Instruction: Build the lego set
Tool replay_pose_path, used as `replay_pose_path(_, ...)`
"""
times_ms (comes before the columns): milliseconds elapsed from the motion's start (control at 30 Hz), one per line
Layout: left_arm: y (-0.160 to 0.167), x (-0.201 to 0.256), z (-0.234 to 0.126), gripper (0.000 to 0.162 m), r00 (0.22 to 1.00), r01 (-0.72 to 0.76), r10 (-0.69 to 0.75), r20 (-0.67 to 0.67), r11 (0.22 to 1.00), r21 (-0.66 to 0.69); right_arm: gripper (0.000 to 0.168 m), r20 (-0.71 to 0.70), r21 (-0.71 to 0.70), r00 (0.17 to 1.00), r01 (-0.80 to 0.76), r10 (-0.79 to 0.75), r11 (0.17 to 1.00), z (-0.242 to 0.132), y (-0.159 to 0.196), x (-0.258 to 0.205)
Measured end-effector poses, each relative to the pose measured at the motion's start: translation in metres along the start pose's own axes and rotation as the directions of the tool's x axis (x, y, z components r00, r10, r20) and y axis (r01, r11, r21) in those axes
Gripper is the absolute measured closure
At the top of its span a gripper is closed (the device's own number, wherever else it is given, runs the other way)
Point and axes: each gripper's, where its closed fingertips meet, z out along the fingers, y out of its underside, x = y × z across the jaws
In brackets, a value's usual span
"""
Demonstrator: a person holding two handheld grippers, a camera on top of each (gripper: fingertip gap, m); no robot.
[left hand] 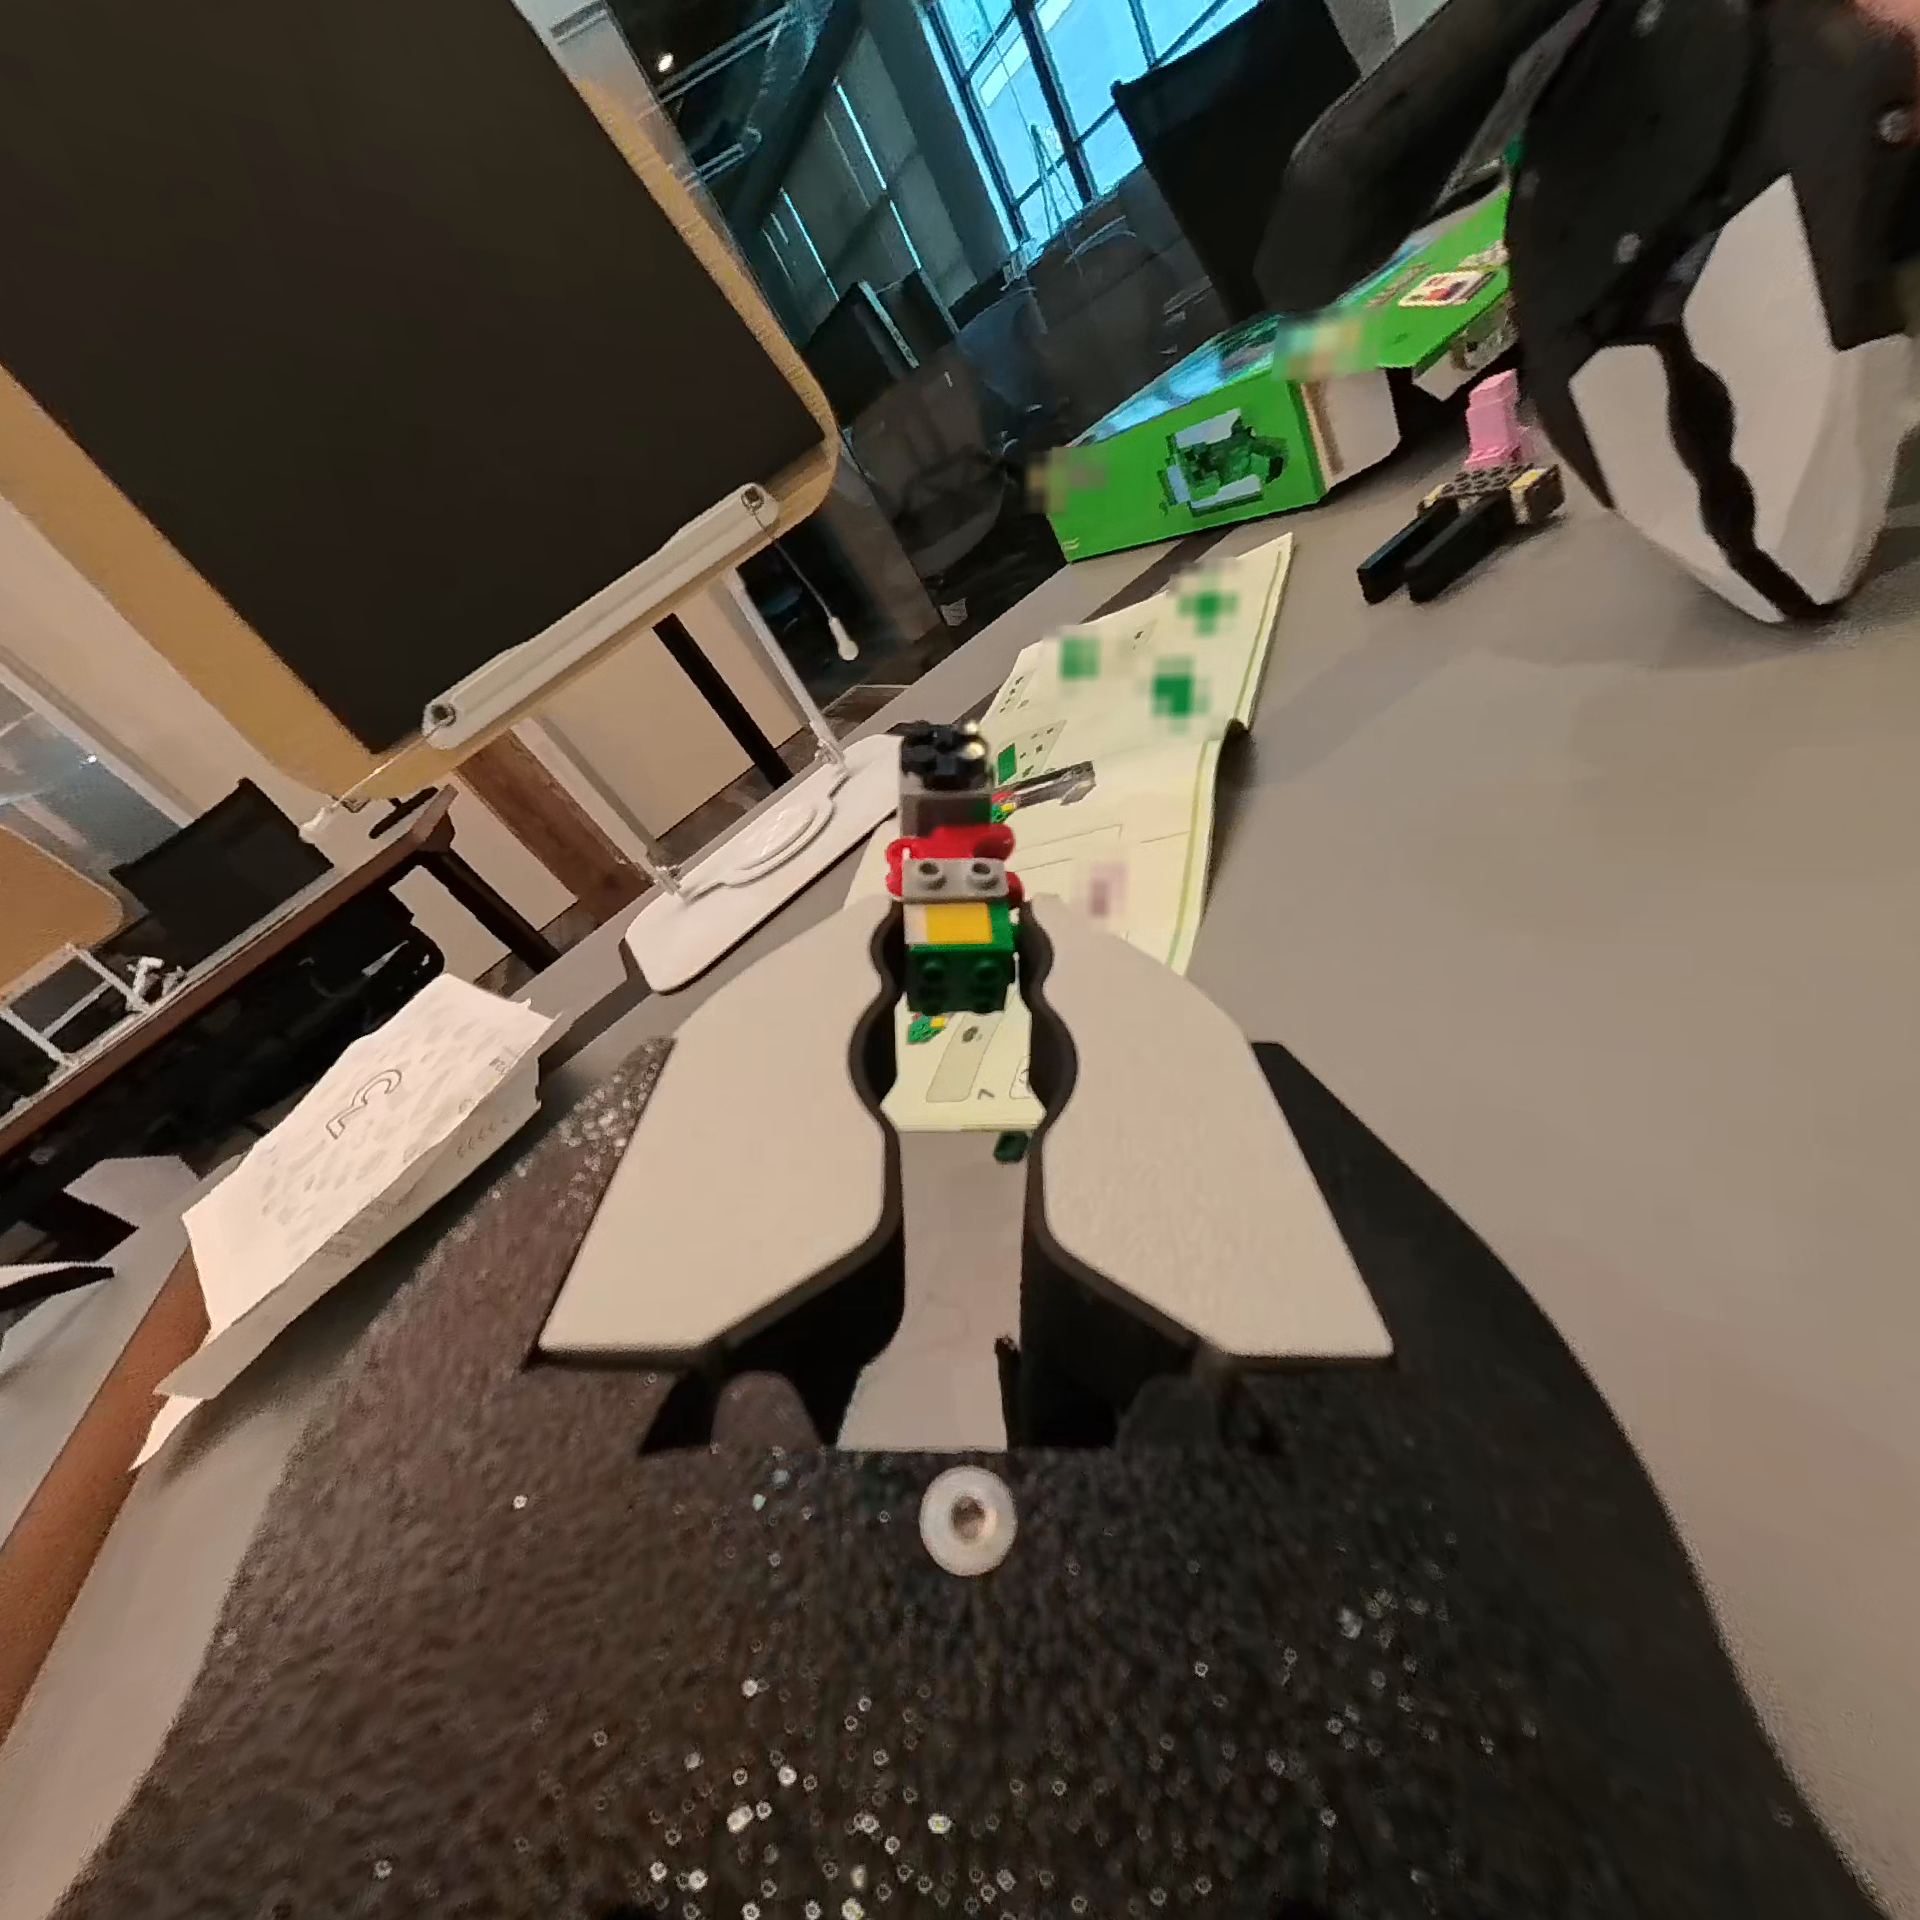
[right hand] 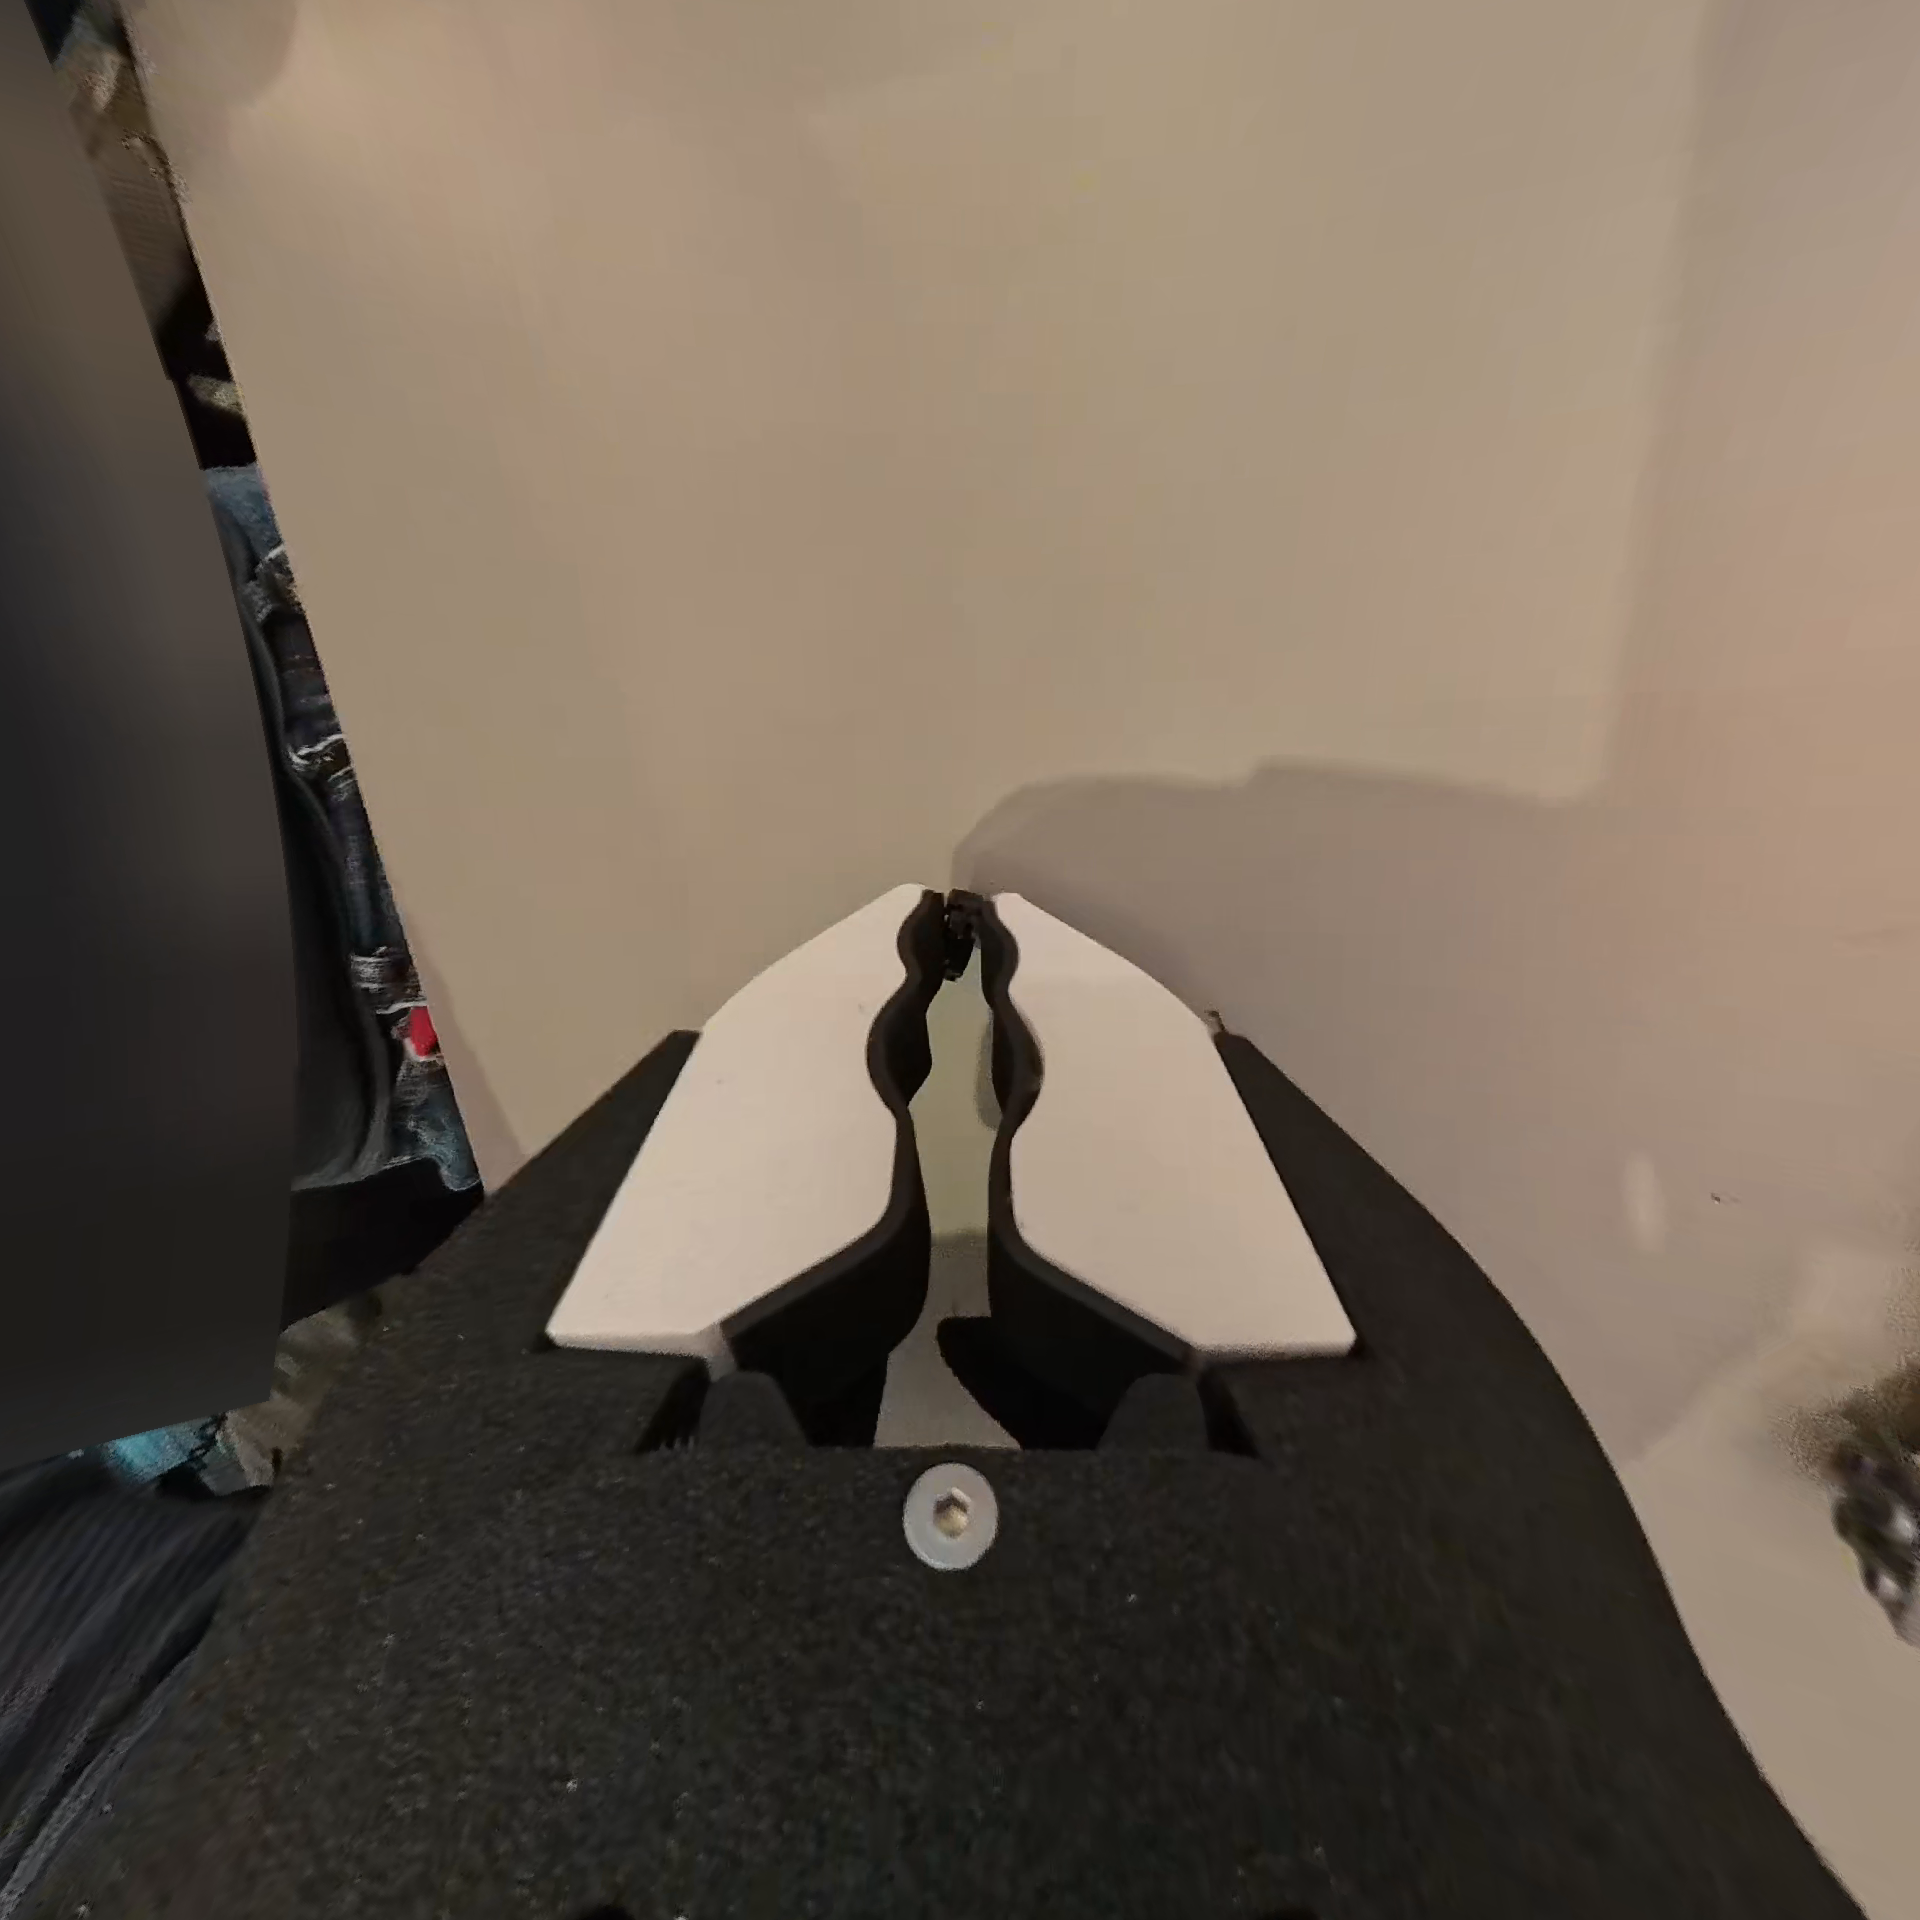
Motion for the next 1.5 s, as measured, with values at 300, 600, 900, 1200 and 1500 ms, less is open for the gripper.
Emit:
replay_pose_path(300, -0.004, 0.007, 0.001, 0.142, 1.000, 0.002, -0.002, -0.029, 1.000, 0.018, 0.148, -0.244, 0.075, 0.970, 0.023, -0.004, 0.997, -0.025, -0.004, 0.019)
replay_pose_path(600, -0.023, 0.040, 0.016, 0.142, 0.989, 0.089, -0.084, -0.119, 0.995, 0.042, 0.150, -0.583, 0.359, 0.810, 0.194, 0.057, 0.913, -0.017, 0.007, 0.009)
replay_pose_path(900, -0.033, 0.078, 0.052, 0.142, 0.978, 0.035, -0.029, -0.208, 0.999, 0.024, 0.140, -0.606, 0.671, 0.598, 0.032, 0.524, 0.740, -0.010, 0.009, 0.006)
replay_pose_path(1200, -0.039, 0.093, 0.074, 0.142, 0.961, -0.013, 0.029, -0.276, 0.998, 0.059, 0.142, -0.582, 0.709, 0.539, -0.030, 0.609, 0.704, -0.009, -0.003, 0.014)
replay_pose_path(1500, -0.042, 0.101, 0.084, 0.142, 0.940, -0.013, 0.041, -0.337, 0.996, 0.086, 0.148, -0.566, 0.703, 0.526, -0.095, 0.635, 0.705, -0.006, 0.001, 0.013)
